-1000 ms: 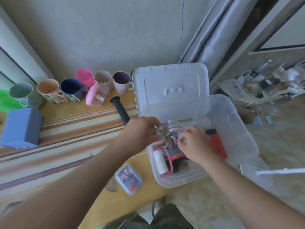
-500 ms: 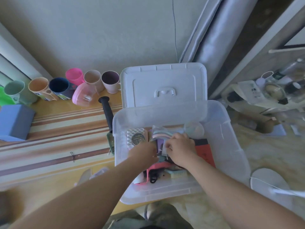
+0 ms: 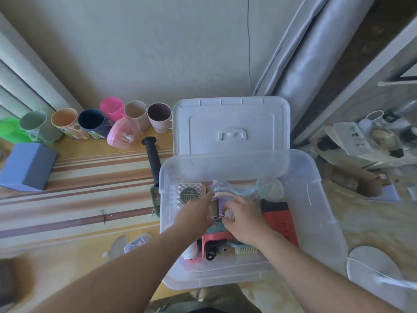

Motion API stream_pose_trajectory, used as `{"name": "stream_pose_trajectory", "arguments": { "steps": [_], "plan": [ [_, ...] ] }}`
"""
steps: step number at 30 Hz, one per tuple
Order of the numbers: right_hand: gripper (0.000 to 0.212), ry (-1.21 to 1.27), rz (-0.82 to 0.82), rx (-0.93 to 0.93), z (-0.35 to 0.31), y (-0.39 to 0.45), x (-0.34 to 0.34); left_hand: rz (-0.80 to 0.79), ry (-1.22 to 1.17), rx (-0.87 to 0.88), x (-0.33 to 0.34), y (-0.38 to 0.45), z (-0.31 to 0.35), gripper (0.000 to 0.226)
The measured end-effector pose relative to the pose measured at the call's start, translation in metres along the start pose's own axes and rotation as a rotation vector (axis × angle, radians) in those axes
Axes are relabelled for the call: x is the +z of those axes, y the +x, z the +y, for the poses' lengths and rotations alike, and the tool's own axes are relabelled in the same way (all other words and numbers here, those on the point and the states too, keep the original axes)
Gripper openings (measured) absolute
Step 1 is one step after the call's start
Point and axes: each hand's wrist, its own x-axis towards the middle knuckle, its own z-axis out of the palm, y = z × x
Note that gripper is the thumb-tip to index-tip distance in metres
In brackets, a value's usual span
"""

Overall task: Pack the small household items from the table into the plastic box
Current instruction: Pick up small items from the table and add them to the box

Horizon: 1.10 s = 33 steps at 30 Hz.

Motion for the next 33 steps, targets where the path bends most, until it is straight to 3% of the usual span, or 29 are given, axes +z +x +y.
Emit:
{"name": "stream_pose_trajectory", "arguments": {
  "steps": [4, 8, 11, 13, 16, 19, 21, 27, 29, 31, 33],
  "plan": [
    [0.022, 0.523, -0.057, 0.056, -0.022, -0.002, 0.004, 0.015, -0.181, 0.031, -0.006, -0.007, 0.007, 0.084],
    [0.017, 0.649, 0.075, 0.101, -0.029, -0.004, 0.006, -0.003, -0.435, -0.008, -0.015, -0.014, 0.004, 0.081],
    [0.011, 0.690, 0.101, 0.094, -0.037, -0.006, -0.002, 0.031, -0.133, 0.135, -0.028, -0.022, -0.001, 0.075],
    [0.016, 0.593, 0.113, 0.096, -0.035, -0.009, -0.010, 0.098, 0.129, 0.280, -0.038, -0.036, -0.007, 0.063],
    [0.023, 0.153, 0.092, 0.178, 0.005, -0.009, -0.033, 0.264, 0.327, 0.471, -0.050, -0.057, -0.026, 0.043],
    [0.019, -0.123, 0.032, 0.403, 0.067, -0.022, -0.065, 0.357, 0.385, 0.481, -0.045, -0.064, -0.055, 0.048],
    [0.022, -0.172, -0.050, 0.481, 0.096, -0.033, -0.070, 0.357, 0.404, 0.509, -0.038, -0.064, -0.064, 0.049],
    [0.012, -0.338, -0.132, 0.427, 0.103, -0.032, -0.068, 0.379, 0.378, 0.456, -0.035, -0.067, -0.058, 0.044],
    [0.033, -0.398, -0.096, 0.427, 0.098, -0.031, -0.071, 0.388, 0.328, 0.442, -0.040, -0.070, -0.062, 0.040],
    [0.056, -0.292, -0.030, 0.418, 0.082, -0.033, -0.073, 0.378, 0.281, 0.415, -0.047, -0.072, -0.069, 0.041],
    [0.060, -0.271, 0.066, 0.295, 0.050, -0.031, -0.071, 0.362, 0.265, 0.410, -0.052, -0.076, -0.076, 0.047]
  ]
}}
